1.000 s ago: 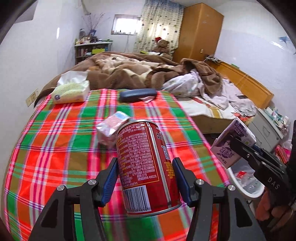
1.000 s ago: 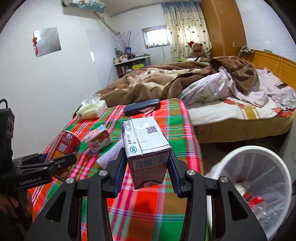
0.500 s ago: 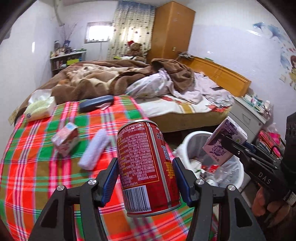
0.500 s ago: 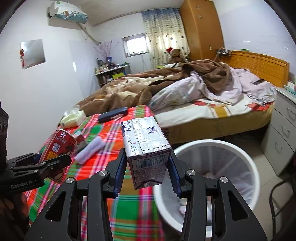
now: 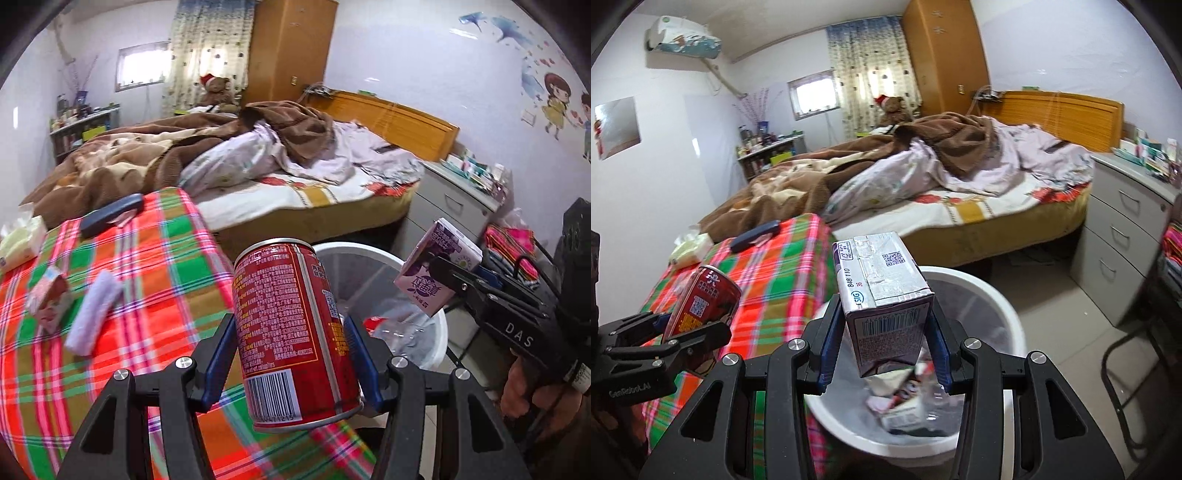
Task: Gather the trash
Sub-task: 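Carry the red can and white carton over the bin, then open both tools to drop the can and carton into the bin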
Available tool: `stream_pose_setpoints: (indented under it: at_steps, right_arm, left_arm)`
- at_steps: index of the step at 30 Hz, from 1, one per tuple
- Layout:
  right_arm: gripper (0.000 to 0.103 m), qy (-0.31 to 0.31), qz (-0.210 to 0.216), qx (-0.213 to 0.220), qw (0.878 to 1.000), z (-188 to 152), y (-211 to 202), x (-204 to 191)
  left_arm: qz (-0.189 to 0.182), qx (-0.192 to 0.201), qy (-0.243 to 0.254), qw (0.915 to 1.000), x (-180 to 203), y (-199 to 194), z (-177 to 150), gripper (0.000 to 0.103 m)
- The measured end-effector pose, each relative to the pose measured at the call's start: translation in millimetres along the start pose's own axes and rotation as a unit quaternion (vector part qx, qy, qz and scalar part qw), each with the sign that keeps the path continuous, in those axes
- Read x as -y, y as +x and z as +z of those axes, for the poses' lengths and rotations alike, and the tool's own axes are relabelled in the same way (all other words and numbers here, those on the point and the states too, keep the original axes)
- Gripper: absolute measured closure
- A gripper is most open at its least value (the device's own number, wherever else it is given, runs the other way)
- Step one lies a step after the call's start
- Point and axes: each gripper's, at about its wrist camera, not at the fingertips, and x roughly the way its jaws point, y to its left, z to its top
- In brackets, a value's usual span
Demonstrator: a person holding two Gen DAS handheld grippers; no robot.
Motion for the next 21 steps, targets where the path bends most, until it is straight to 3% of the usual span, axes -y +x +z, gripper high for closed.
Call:
stream_pose_setpoints:
  at_steps: [11,21]
  right_arm:
    - [0.059,0.010,-0.040,-0.043,0.998,-11.9,19.5,31.1]
    - [0.059,0.004,-0.043,-0.069,0.997,-17.2,25.8,39.8]
  left_arm:
    - [-0.022,-0.040,0.026,0.9986,35.0,45.9,-6.2,0.044]
    - [-0.033,-0.056,0.033,0.9973,43.3,66.0,-7.2,0.044]
